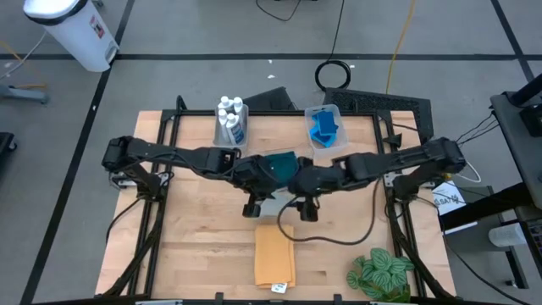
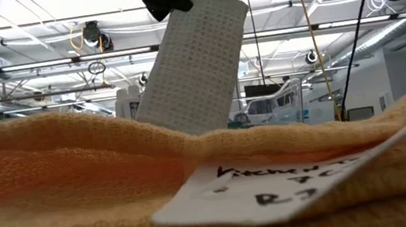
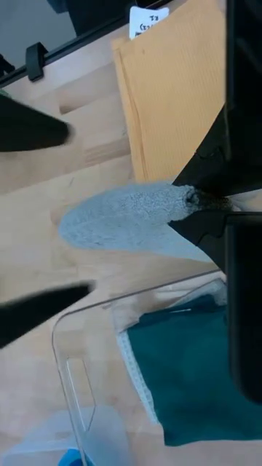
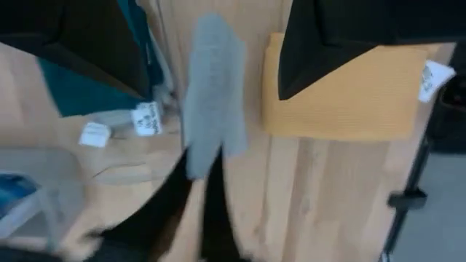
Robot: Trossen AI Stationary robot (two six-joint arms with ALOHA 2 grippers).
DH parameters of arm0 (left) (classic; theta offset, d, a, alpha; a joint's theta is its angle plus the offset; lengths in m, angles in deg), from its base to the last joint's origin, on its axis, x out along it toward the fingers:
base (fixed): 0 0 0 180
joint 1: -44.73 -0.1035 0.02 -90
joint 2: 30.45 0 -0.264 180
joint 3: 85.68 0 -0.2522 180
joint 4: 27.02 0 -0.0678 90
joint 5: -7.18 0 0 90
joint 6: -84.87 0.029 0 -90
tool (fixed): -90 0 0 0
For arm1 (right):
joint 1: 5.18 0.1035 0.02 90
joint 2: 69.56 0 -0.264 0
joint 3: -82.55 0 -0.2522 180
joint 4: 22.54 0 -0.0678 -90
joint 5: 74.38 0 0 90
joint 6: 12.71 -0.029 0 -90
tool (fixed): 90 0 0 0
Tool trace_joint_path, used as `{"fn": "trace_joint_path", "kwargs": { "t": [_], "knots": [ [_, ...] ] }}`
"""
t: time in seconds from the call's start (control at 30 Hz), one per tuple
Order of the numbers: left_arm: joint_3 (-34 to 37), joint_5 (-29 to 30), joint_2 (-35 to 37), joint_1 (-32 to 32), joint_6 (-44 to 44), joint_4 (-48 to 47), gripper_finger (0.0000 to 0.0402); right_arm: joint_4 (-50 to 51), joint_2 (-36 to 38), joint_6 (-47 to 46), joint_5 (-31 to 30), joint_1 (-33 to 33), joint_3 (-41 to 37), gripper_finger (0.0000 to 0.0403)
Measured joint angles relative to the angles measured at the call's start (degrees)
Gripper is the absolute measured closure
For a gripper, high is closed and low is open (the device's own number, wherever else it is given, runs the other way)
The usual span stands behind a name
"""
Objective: Pick & Place Kitchen Items
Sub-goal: Put the gray towel into the transparent bin
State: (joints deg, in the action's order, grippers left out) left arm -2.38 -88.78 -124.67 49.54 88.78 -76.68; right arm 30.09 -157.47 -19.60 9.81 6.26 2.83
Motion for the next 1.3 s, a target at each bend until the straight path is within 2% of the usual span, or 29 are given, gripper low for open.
{"fn": "trace_joint_path", "kwargs": {
  "t": [0.23, 0.4, 0.53, 0.7, 0.77, 0.8, 0.97, 1.1, 1.17, 1.3],
  "knots": [
    [0.00, -1.02, 0.00, 0.10, -0.12, 0.02, 0.0387, -2.43, -5.34, 3.01, 1.62, -0.61, 0.00, 0.0152],
    [0.00, -1.94, 0.00, 0.10, -0.17, 0.03, 0.0387, -4.77, -6.63, 4.16, 2.77, -0.79, 0.00, 0.0189],
    [0.00, -1.97, 0.00, 0.10, -0.21, 0.07, 0.0387, -4.54, -6.67, 3.39, 6.45, -1.30, 0.00, 0.0243],
    [0.00, -2.06, -0.02, 0.17, -2.57, 0.21, 0.0381, -4.52, -6.63, 3.53, 9.04, -1.47, 0.00, 0.0344],
    [0.00, -1.99, -0.04, 0.23, -4.44, 0.40, 0.0353, -4.50, -6.63, 4.51, 10.63, -1.68, 0.00, 0.0384],
    [0.00, -1.90, -0.04, 0.23, -4.51, 0.39, 0.0333, -4.25, -6.63, 4.75, 11.84, -1.83, 0.02, 0.0392],
    [0.02, -1.39, 4.13, -0.38, -5.60, -4.17, 0.0239, -1.59, -5.47, 3.13, 13.73, -2.27, 0.00, 0.0399],
    [0.00, -0.98, 10.11, -0.35, -4.94, -6.38, 0.0192, 0.02, -2.89, 0.27, 13.32, -3.10, 0.00, 0.0400],
    [0.00, 1.24, 13.10, -0.27, -4.13, -7.36, 0.0177, 0.70, -1.24, -1.39, 11.44, -3.55, 0.00, 0.0400],
    [-0.07, 8.88, 18.36, -0.29, -3.98, -11.68, 0.0158, 3.87, 3.38, -5.52, 1.87, -4.42, 0.00, 0.0401]
  ]
}}
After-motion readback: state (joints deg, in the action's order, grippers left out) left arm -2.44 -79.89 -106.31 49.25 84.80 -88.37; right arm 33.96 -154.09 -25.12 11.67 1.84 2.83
